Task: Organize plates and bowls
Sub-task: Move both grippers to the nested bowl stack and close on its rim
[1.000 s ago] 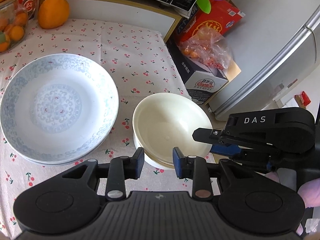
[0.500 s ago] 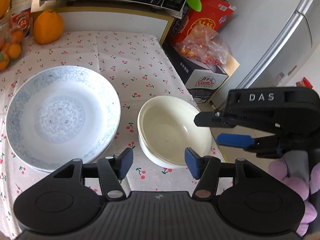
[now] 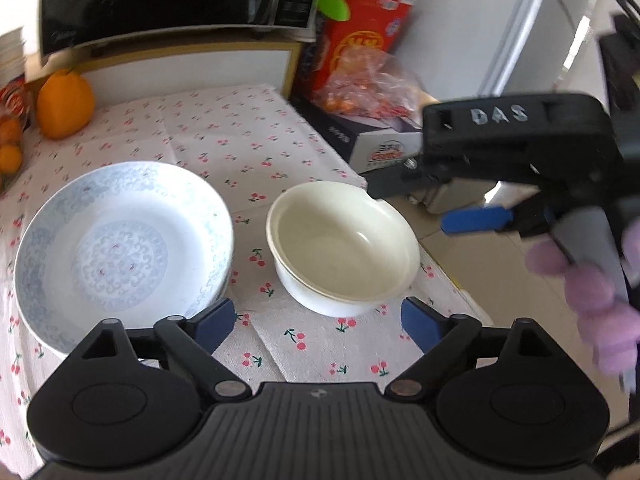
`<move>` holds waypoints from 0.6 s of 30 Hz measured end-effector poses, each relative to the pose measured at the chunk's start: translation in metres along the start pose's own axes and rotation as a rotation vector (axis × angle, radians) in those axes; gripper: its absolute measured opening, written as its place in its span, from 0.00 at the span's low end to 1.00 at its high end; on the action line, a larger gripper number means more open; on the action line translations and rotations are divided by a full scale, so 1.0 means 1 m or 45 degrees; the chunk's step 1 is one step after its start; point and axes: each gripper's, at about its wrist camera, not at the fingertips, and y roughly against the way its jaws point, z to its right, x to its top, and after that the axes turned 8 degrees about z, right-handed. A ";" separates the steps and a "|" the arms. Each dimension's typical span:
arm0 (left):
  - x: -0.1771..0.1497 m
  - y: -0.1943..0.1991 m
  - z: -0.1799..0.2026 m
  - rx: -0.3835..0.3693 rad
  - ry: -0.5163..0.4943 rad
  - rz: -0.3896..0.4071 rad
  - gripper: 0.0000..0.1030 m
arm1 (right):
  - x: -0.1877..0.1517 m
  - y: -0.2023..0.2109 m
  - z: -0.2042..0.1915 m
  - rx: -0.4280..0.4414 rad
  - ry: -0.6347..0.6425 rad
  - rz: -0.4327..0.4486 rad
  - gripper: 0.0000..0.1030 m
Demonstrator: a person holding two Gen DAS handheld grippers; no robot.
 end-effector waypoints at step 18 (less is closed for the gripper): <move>-0.027 -0.028 0.015 -0.102 -0.229 0.020 0.82 | -0.008 -0.032 0.038 0.090 -0.142 -0.164 0.82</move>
